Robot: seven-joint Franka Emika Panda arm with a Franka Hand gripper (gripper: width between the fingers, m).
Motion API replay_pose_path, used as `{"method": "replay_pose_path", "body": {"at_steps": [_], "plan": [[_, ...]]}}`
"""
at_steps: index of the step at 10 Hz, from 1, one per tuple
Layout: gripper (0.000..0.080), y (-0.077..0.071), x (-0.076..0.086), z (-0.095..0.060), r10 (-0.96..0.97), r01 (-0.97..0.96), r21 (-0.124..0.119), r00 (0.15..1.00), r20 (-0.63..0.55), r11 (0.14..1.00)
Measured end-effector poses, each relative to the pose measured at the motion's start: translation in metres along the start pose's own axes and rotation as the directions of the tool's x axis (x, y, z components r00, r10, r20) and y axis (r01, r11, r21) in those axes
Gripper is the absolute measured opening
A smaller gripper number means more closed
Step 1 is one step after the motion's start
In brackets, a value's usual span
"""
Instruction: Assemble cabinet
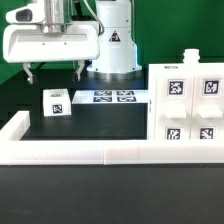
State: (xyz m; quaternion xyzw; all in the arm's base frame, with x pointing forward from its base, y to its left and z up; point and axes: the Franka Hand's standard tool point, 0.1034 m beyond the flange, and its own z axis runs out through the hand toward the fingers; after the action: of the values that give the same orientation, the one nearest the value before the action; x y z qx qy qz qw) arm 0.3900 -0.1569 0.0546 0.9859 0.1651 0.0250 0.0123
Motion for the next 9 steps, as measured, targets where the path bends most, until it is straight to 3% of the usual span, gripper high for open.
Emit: {"method": "replay_pose_path", "body": {"at_steps": [3,5,9], "plan": [[0.0797,-0.002,-0.018,0.022,-0.007,0.007,-0.016,1.0,0.016,1.0],[0.0797,-0.001,-0.03,0.037,-0.001,0.001,-0.014,0.999,0.037,1.0],[0.0797,-0.004,-0.035,0.045,0.005,-0.005,-0.01,0.999,0.05,1.0]]}}
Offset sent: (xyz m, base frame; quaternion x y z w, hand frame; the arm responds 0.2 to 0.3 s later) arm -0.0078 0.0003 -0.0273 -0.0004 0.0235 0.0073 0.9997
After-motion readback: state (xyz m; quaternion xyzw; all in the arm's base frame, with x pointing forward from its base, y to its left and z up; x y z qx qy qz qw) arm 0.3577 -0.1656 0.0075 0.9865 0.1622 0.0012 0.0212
